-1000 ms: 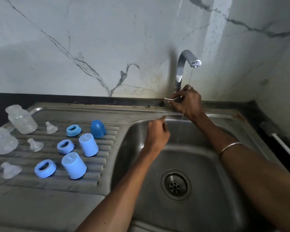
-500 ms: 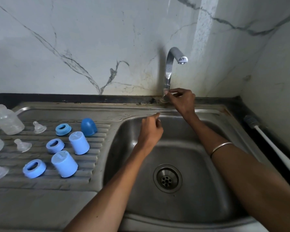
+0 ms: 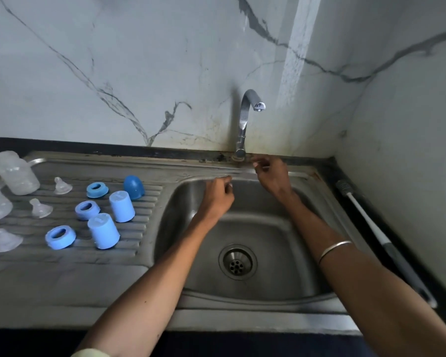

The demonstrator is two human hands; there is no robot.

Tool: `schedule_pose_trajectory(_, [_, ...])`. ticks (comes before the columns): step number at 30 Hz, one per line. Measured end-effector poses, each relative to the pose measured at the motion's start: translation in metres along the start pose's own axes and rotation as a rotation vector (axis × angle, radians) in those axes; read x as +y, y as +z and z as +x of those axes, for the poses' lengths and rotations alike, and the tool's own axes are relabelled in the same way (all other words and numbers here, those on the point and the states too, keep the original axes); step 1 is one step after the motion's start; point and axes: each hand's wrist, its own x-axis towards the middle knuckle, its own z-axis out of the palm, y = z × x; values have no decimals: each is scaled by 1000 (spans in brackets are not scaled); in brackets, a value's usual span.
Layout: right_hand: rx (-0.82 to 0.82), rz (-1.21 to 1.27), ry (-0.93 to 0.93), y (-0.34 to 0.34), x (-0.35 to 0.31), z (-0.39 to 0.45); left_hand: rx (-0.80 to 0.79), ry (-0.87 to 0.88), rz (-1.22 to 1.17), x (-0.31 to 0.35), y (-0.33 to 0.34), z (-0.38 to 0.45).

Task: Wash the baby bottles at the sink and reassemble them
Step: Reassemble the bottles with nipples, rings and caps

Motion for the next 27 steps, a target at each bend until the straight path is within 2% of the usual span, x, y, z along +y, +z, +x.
schedule_pose_trajectory(5, [-40, -15, 7, -11, -26, -24, 96, -48, 56, 1, -44, -19])
schedule_pose_trajectory(7, [-68, -29, 6, -12, -38, -31, 135, -59, 3, -6, -55, -27])
schedule_pose_trajectory(12, [-81, -4, -12, -5, -81, -54, 150, 6, -43, -1, -83, -60])
schedule_pose_trajectory(17, [-78, 42, -104, 20, -130, -74, 211, 53, -47, -1, -123, -79])
schedule_pose_trajectory(27, [-247, 100, -156, 96, -219, -109, 349, 14, 29, -47, -239, -98])
